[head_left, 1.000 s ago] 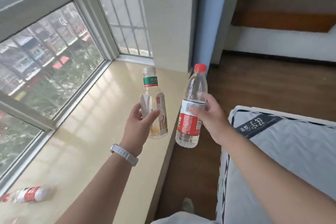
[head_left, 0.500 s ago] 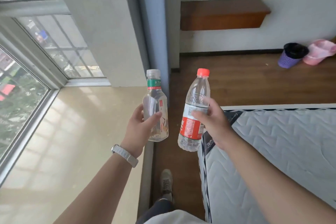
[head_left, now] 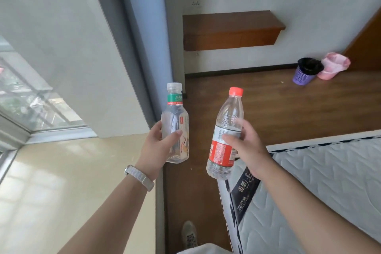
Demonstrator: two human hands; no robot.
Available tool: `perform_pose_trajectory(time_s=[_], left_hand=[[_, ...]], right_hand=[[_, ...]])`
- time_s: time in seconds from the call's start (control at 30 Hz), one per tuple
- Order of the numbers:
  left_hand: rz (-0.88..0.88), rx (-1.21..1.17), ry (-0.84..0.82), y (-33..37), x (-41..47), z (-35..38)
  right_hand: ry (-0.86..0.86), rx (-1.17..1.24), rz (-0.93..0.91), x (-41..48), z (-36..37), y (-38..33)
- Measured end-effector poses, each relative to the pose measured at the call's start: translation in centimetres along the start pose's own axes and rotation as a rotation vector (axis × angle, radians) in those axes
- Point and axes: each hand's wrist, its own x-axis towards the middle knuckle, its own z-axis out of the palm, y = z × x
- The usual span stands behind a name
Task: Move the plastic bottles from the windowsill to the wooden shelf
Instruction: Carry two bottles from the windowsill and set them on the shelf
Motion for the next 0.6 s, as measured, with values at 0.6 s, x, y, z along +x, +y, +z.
perform_pose_trajectory(time_s=[0.6], left_hand=[[0.013, -0.014, -0.088, 4.8, 21.0, 1.1]], right_hand=[[0.102, -0.041, 0.008, 19.5, -0.2, -3.7]])
